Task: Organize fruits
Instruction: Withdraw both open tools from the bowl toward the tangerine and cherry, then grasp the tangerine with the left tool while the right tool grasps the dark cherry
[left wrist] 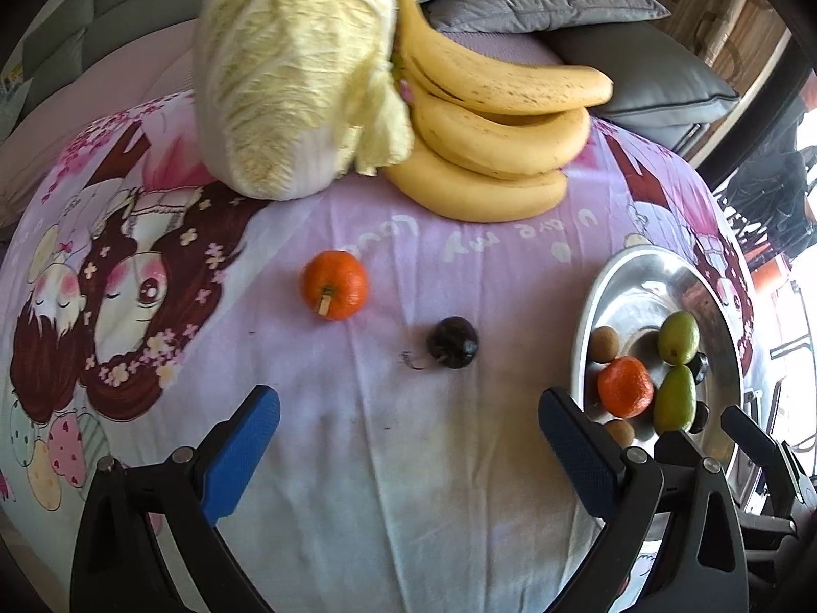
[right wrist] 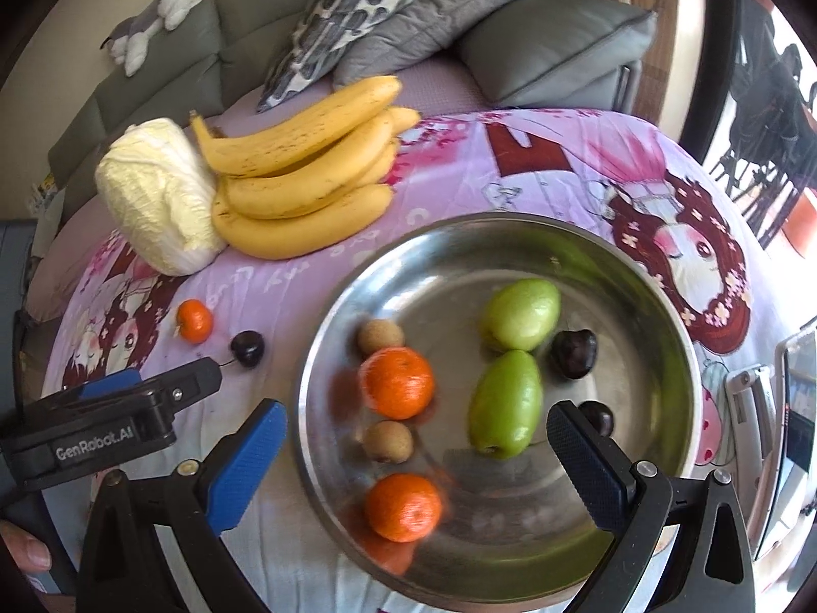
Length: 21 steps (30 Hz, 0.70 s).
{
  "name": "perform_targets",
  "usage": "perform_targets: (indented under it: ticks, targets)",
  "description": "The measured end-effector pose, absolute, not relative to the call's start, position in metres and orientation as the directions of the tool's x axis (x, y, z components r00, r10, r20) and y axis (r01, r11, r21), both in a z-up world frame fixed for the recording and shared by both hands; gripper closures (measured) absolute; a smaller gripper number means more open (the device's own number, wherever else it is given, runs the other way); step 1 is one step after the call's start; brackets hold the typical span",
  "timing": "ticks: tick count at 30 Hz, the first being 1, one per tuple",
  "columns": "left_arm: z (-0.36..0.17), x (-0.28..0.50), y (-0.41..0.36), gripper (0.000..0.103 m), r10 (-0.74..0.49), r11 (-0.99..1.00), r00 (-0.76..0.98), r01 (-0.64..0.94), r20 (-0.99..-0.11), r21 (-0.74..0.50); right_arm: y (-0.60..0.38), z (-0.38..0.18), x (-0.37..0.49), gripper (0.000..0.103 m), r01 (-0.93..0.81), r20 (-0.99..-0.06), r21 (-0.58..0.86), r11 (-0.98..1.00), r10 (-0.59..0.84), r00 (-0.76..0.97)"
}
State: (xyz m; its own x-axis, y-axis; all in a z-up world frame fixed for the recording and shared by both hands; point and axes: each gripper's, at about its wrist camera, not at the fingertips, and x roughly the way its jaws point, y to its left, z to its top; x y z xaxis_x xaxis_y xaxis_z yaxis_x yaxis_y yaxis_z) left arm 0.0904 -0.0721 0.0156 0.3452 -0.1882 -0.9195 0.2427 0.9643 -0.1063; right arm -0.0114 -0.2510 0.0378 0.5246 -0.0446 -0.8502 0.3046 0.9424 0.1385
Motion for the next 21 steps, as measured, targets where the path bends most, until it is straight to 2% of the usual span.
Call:
perform_targets:
  ticks: [21]
  targets:
    - [0.022, 0.108, -0.002, 0.002, -0.125, 0.990, 0.378, 0.101, -0.917, -0.094, -0.175, 0.037, 0.016, 0.000, 0.132, -0.828, 0.173, 0.976, 0.072, 0.556]
